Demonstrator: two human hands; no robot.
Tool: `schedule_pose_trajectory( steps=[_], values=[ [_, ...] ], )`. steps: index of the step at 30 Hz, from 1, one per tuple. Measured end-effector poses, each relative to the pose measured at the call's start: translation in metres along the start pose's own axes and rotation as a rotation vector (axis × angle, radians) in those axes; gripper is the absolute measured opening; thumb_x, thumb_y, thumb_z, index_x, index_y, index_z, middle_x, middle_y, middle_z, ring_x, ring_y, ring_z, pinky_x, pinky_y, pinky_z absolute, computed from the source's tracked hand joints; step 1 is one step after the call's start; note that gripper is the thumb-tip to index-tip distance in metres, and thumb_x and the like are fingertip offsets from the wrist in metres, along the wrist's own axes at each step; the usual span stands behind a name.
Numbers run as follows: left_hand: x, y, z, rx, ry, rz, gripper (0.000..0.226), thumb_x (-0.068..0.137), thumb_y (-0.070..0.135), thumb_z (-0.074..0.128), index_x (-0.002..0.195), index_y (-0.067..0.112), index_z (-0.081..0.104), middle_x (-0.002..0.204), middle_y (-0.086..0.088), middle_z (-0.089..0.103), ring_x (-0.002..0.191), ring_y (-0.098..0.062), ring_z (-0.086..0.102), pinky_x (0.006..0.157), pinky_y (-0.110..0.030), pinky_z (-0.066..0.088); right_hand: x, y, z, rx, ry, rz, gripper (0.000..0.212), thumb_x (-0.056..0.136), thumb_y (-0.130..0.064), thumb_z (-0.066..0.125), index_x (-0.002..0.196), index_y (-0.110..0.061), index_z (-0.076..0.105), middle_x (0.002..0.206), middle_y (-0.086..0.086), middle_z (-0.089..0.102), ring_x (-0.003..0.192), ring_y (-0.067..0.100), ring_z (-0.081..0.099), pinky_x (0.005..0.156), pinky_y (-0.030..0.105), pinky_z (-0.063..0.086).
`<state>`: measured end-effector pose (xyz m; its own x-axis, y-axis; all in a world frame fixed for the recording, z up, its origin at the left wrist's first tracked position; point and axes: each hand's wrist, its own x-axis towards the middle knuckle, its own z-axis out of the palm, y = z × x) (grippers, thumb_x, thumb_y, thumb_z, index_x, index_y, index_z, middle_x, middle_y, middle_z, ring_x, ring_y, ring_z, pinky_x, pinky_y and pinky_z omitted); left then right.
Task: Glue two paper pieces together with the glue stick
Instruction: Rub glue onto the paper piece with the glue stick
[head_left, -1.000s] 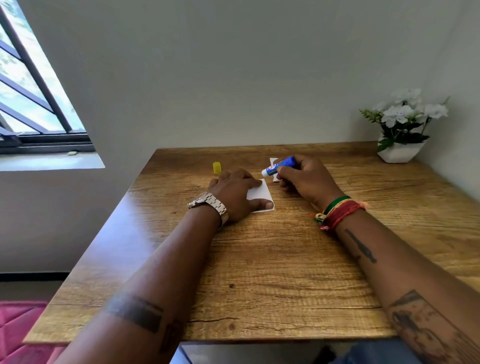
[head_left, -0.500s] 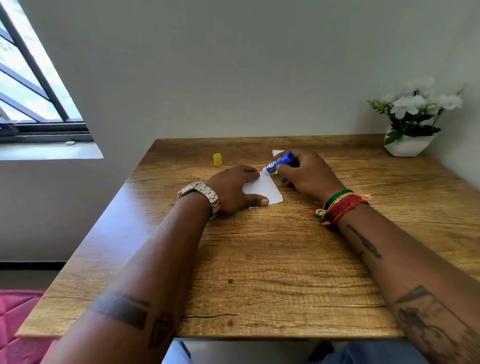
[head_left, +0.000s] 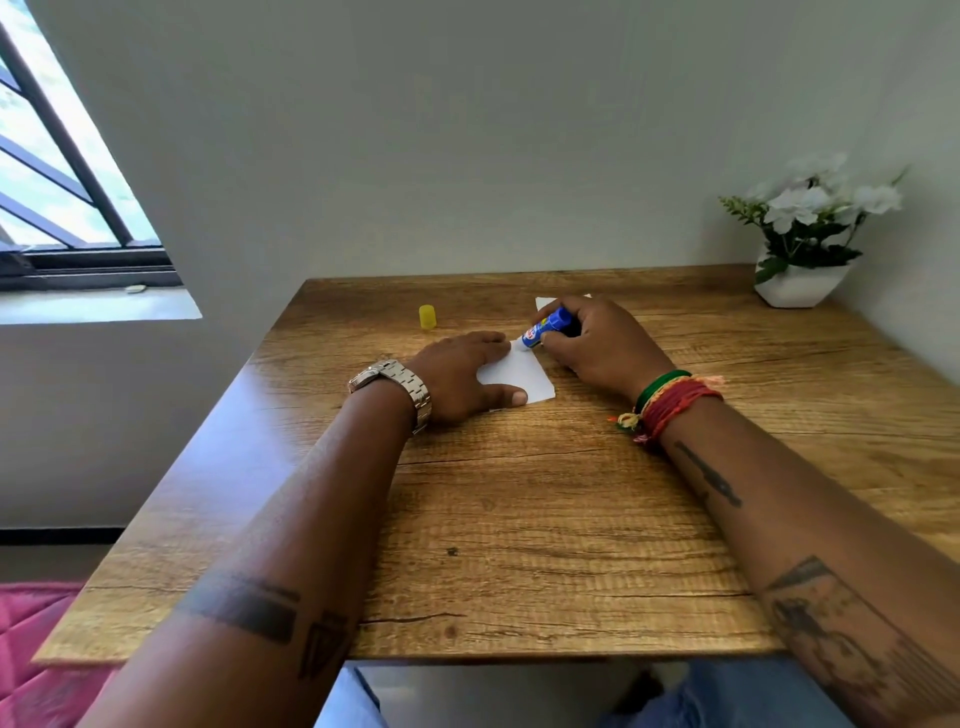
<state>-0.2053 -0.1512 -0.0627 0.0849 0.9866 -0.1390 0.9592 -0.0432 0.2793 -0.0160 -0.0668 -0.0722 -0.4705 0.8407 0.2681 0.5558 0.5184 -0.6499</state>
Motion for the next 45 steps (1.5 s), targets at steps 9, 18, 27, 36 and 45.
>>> schedule_pose_trajectory(
  steps=[9,18,27,36,45],
  values=[
    [0.0,-0.001,0.002,-0.017,0.016,-0.01,0.082,0.092,0.063,0.054,0.159,0.027,0.023,0.167,0.011,0.017,0.151,-0.019,0.022,0.119,-0.038,0.021,-0.01,-0.001,-0.01,-0.057,-0.046,-0.059,0.019,0.089,-0.026,0.067,0.108,-0.029,0.069,0.089,-0.018,0.06,0.078,0.006,0.058,0.059,0.019,0.041],
    [0.001,-0.001,0.002,-0.013,0.014,-0.017,0.083,0.091,0.064,0.054,0.159,0.028,0.023,0.167,0.011,0.017,0.152,-0.019,0.021,0.12,-0.041,0.021,-0.017,-0.003,-0.024,-0.035,-0.132,-0.06,0.012,0.085,-0.028,0.071,0.096,-0.033,0.07,0.083,-0.016,0.064,0.068,0.003,0.057,0.054,0.014,0.039],
    [0.001,0.0,0.002,-0.018,0.004,-0.032,0.082,0.092,0.064,0.053,0.159,0.029,0.022,0.167,0.01,0.016,0.152,-0.021,0.019,0.12,-0.043,0.02,-0.022,-0.007,-0.037,-0.028,-0.255,-0.031,0.019,0.087,-0.024,0.068,0.104,-0.027,0.074,0.089,-0.004,0.069,0.07,0.011,0.057,0.06,0.026,0.044],
    [0.006,-0.003,0.01,0.028,0.089,-0.036,0.084,0.088,0.07,0.052,0.157,0.029,0.028,0.165,0.008,0.024,0.15,-0.021,0.025,0.119,-0.043,0.024,-0.021,0.004,-0.041,0.295,-0.192,0.078,0.022,0.09,-0.014,0.063,0.107,-0.021,0.075,0.086,0.011,0.073,0.066,0.013,0.064,0.067,0.029,0.06],
    [0.008,0.008,0.013,0.083,0.325,0.052,0.039,0.088,0.063,0.058,0.118,0.039,0.066,0.144,0.007,0.055,0.134,-0.023,0.046,0.111,-0.045,0.034,-0.013,0.011,-0.039,0.52,0.056,0.207,0.022,0.091,-0.014,0.061,0.104,-0.017,0.077,0.085,0.01,0.068,0.064,0.013,0.064,0.073,0.038,0.064]
  ],
)
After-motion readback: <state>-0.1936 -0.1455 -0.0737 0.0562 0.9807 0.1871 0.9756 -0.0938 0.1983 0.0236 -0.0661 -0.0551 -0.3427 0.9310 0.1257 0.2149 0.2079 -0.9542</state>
